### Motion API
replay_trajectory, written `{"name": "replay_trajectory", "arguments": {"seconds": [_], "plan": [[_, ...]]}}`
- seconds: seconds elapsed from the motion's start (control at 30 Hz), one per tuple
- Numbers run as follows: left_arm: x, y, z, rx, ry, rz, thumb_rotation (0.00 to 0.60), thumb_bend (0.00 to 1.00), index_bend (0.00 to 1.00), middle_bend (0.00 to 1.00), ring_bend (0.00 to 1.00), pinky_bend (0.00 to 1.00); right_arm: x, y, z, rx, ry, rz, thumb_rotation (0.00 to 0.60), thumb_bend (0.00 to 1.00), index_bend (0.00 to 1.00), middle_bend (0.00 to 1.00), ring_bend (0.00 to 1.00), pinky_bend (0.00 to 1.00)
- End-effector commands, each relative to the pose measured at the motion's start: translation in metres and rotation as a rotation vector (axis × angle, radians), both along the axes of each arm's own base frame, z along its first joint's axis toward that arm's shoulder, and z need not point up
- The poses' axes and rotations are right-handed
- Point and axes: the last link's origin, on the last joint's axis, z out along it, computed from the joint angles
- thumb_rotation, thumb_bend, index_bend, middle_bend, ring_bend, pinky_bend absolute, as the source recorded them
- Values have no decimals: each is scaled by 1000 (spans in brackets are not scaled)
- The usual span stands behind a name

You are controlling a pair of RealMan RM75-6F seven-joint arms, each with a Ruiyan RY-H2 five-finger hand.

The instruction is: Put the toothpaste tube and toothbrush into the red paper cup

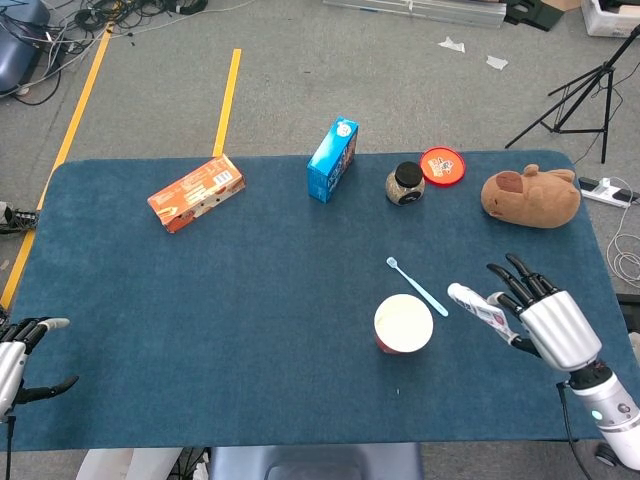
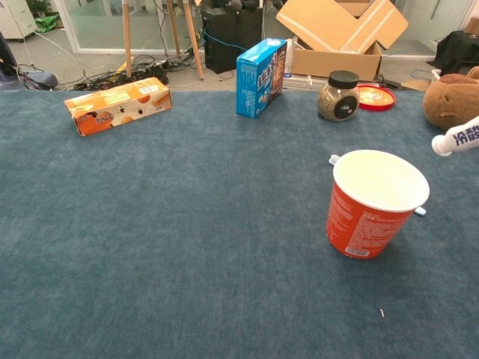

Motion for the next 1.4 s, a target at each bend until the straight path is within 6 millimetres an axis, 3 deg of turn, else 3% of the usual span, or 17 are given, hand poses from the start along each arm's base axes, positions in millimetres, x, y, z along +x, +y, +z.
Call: {"name": "replay_trajectory", "arguments": {"seconds": [0.03, 0.63, 1.13, 1.4], "plan": [[0, 0, 0, 1, 0, 1, 600, 0, 252, 267, 199, 201, 10, 4, 8, 2, -21, 17, 600, 371, 668, 191, 5, 361], [0, -1, 3, 9, -3, 3, 600, 0, 252, 267, 199, 201, 42, 18, 1, 74, -56, 104, 600, 371, 668, 197, 5, 361], [-1, -1, 6, 16, -13, 6, 600, 0, 252, 267, 199, 202, 61, -3, -31, 158, -100, 109, 600, 371, 668, 197, 5, 362], [-1, -1, 7, 20, -16, 6, 600, 0, 252, 267, 199, 202, 61, -8, -39, 181, -88, 86, 600, 371, 667, 197, 5, 361]]}}
